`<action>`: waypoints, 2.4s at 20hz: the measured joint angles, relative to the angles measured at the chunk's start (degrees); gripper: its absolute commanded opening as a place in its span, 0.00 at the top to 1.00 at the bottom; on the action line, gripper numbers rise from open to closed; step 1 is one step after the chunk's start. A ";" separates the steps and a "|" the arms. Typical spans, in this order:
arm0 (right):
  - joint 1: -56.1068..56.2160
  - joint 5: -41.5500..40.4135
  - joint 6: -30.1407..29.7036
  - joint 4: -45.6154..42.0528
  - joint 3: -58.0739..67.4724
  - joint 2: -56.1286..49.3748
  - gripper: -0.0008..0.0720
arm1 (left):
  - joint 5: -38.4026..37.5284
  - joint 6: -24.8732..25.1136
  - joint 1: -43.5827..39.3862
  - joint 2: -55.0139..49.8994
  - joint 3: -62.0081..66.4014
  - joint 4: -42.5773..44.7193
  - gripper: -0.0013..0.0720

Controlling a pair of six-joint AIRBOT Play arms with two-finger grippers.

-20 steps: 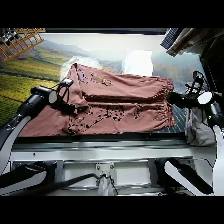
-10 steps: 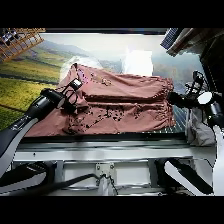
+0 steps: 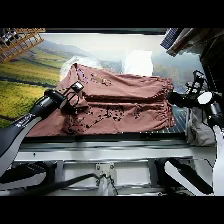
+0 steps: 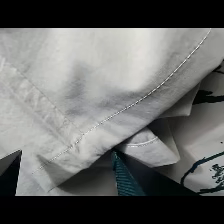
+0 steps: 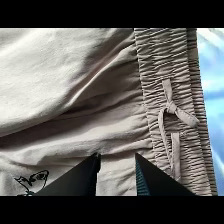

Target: Fold the clothes and pants, and hang the long-sleeved shirts on hangers.

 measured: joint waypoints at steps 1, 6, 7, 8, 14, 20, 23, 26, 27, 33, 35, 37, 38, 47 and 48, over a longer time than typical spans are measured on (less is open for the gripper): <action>0.00 -0.02 0.00 0.00 0.00 0.00 0.62 | 0.11 0.00 0.00 -0.48 0.00 0.20 0.22; 0.00 -0.28 0.00 -0.09 0.00 0.00 0.62 | 1.75 -1.66 0.00 -1.68 0.00 1.86 0.67; 0.00 -0.48 0.00 -0.09 0.00 0.00 0.62 | 1.68 -2.78 0.00 -1.49 0.00 2.40 0.76; 0.00 -0.52 0.00 -0.09 0.00 0.00 0.62 | 1.46 -3.89 0.00 -1.03 0.00 3.13 0.88; 0.00 -1.49 0.00 -0.66 0.00 0.00 0.61 | 0.20 -7.74 0.22 5.49 0.00 7.93 0.97; -3.52 -1.01 0.22 -4.26 0.00 -0.04 0.57 | 5.66 -14.51 5.68 13.81 0.00 12.00 0.97; -5.97 2.29 0.17 -6.32 -0.07 -0.04 0.56 | 12.44 -18.75 10.14 16.90 0.00 12.52 0.97; -7.04 5.64 -0.63 -8.59 -1.20 -0.04 0.20 | 20.33 -20.76 14.38 18.25 0.00 12.57 0.97; -7.26 6.58 -1.18 -8.98 -2.05 -0.04 0.18 | 22.62 -21.18 15.69 18.43 0.00 12.57 0.97; -7.67 9.31 -3.63 -10.73 -7.80 -0.04 0.03 | 32.74 -25.24 23.12 18.75 0.00 12.55 0.97; -7.69 9.44 -4.02 -11.23 -9.18 -0.04 0.03 | 34.27 -26.08 24.24 18.78 0.00 12.48 0.97; -7.69 8.48 -4.31 -11.63 -10.27 -0.04 0.03 | 35.45 -26.51 24.81 18.75 0.00 12.41 0.97; -7.69 7.82 -4.42 -11.80 -10.73 -0.07 0.03 | 36.04 -26.64 24.96 18.69 0.00 12.37 0.97; -7.21 3.39 -6.99 -9.03 -12.07 -4.26 0.53 | 39.01 -27.06 26.01 14.82 0.04 12.33 0.97; -7.13 3.37 -7.15 -8.70 -12.07 -4.48 0.78 | 39.28 -27.06 26.51 14.45 0.04 12.33 0.97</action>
